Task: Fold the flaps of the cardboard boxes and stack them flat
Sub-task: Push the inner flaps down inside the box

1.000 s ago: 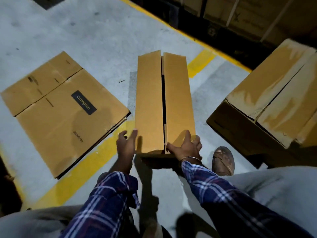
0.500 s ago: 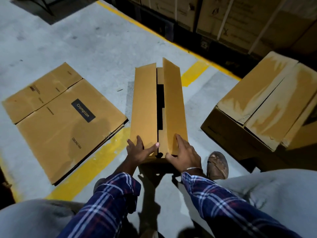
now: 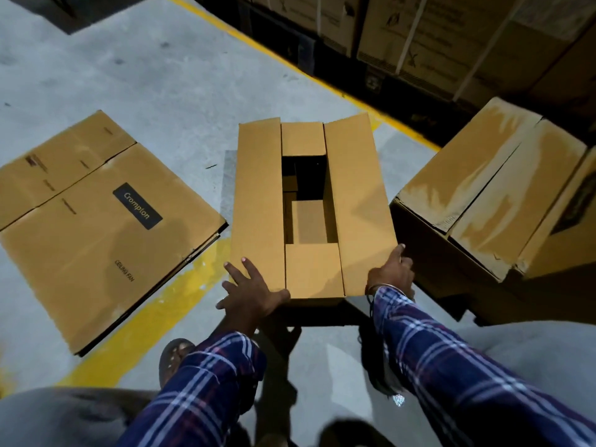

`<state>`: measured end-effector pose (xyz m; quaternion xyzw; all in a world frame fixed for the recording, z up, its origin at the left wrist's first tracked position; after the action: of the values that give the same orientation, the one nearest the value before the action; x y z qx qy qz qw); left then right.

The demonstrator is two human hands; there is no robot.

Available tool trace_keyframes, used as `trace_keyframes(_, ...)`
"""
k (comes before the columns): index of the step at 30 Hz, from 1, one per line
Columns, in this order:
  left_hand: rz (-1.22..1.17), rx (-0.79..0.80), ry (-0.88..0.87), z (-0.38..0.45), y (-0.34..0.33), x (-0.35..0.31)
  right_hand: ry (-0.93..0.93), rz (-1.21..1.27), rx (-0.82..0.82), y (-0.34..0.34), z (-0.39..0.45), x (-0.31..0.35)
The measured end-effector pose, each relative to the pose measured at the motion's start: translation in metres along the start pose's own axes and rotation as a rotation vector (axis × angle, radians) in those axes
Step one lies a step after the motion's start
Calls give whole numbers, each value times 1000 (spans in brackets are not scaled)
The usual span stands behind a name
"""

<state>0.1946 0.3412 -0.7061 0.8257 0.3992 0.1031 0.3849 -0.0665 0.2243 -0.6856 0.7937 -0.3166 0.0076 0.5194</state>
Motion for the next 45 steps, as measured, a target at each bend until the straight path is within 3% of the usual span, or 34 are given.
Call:
trace_keyframes(5,-81,-36,-8,0,9,19,-102,25,287,-40,19,9)
trace_keyframes(11,-163,6,-82,-9,9,13,-90,73,438,-78,13,25)
trace_keyframes(17,-293,41,-108,-2,6,24,71,78,323,-84,16,26)
trace_keyframes(23,-984,100,-156,3,10,51,80,70,297,-81,23,28)
trace_keyframes(28,-1495,-179,72,-6,15,81,41,79,239,-85,21,28)
trace_keyframes(30,-1578,-328,155,-4,18,96,40,82,215,-85,21,28)
trace_keyframes(33,-1452,-587,410,5,29,113,33,92,214,-87,21,27)
trace_keyframes(35,-1206,-693,588,15,37,123,36,105,218,-87,22,27)
trace_keyframes(37,-917,-766,603,24,52,122,42,122,222,-89,24,27)
trace_keyframes(41,-475,-618,314,54,61,91,45,147,218,-94,30,23)
trace_keyframes(45,-395,-410,348,78,47,81,49,215,194,-99,30,22)
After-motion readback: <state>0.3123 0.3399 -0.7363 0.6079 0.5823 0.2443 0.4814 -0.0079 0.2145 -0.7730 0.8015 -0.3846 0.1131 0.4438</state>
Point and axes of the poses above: each hand's wrist, its own z-axis towards the middle knuckle, its own y-axis out of the back of the hand, x = y × z, the point moved 3 cm from there along z, towards the middle knuckle, and after that the axes turned 1 degree about x, right-handed, at the moved point
